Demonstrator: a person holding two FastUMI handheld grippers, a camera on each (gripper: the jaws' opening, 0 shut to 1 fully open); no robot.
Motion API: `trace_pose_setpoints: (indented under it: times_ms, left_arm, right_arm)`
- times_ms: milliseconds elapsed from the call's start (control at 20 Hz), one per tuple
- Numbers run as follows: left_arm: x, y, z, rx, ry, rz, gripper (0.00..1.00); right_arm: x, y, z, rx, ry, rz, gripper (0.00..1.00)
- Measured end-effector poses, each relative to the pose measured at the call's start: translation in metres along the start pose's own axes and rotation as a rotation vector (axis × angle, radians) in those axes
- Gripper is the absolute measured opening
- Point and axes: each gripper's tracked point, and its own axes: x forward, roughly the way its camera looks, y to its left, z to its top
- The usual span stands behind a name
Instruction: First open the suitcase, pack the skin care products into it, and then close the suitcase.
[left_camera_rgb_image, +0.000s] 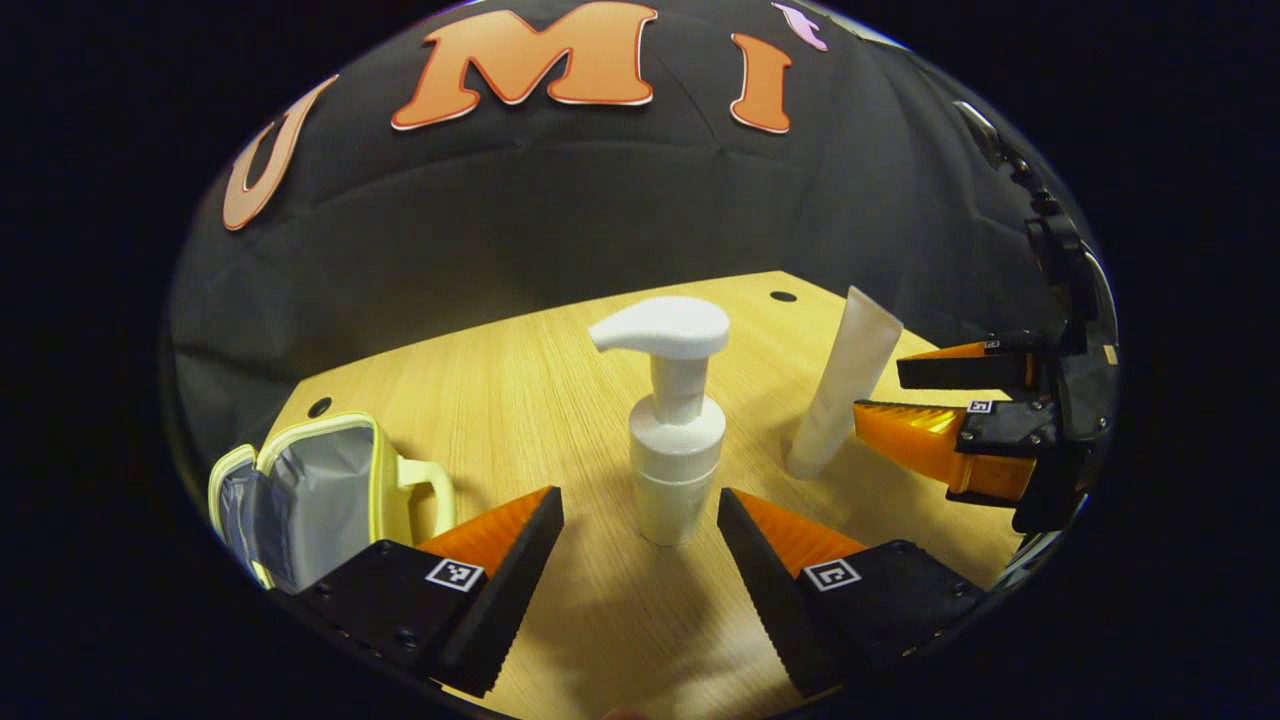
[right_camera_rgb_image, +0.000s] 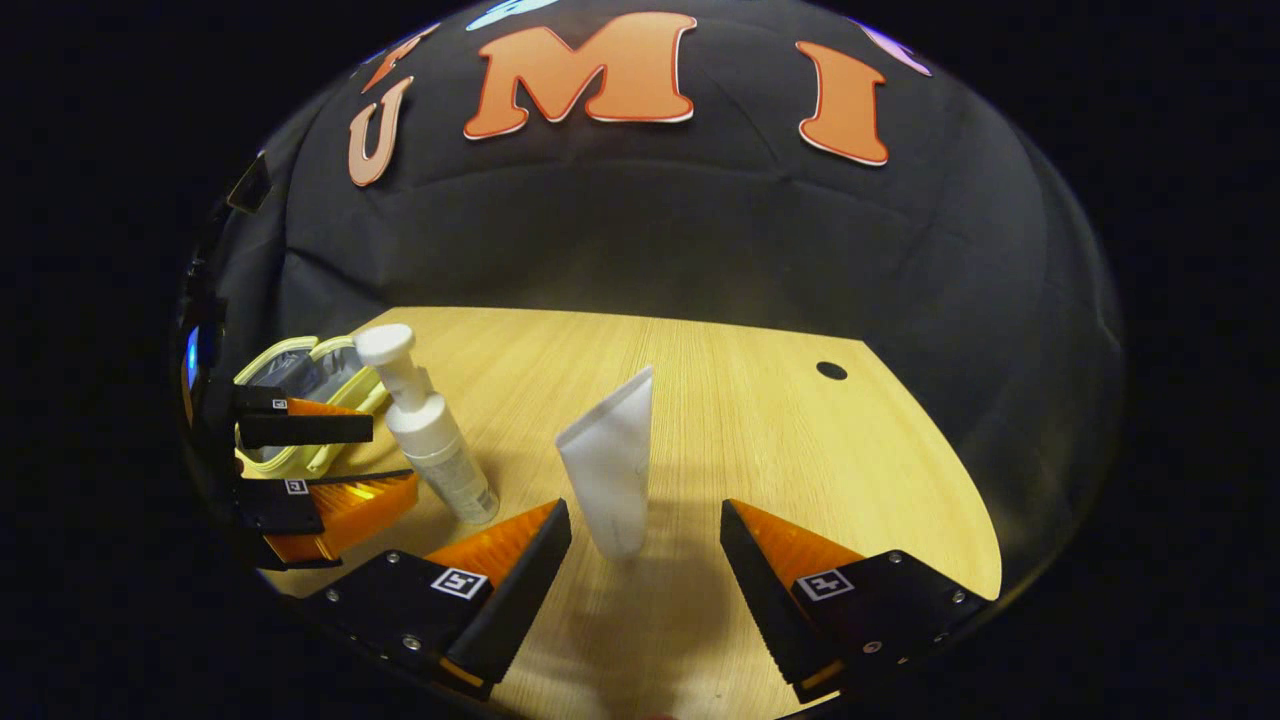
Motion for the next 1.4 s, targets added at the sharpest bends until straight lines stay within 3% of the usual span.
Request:
trace_pose_setpoints:
  times_ms: [450,600,700,1000,1100,1250,1400]
  left_arm:
    - [0.047,-0.006,-0.011,-0.042,0.036,-0.012,0.95]
    - [0.051,-0.013,-0.009,-0.045,0.028,-0.030,0.81]
    - [0.048,-0.012,-0.008,-0.033,0.032,-0.026,0.64]
    - [0.022,0.007,0.001,-0.046,0.041,0.002,0.61]
    - [0.002,0.025,0.011,-0.075,0.016,0.025,0.60]
    - [-0.030,0.062,0.029,-0.088,-0.023,0.078,0.62]
    - [-0.057,0.095,0.039,-0.088,-0.049,0.133,0.60]
  right_arm:
    - [0.034,0.012,-0.019,-0.016,0.087,0.051,0.93]
    - [0.037,0.011,-0.022,-0.010,0.093,0.047,0.90]
    - [0.037,0.008,-0.021,-0.005,0.093,0.042,0.89]
    - [0.042,0.014,-0.021,0.008,0.098,0.052,0.87]
    - [0.045,0.019,-0.017,0.020,0.091,0.065,0.79]
    - [0.047,0.026,-0.017,0.004,0.086,0.064,0.54]
    - [0.046,0.029,-0.017,0.010,0.103,0.068,0.55]
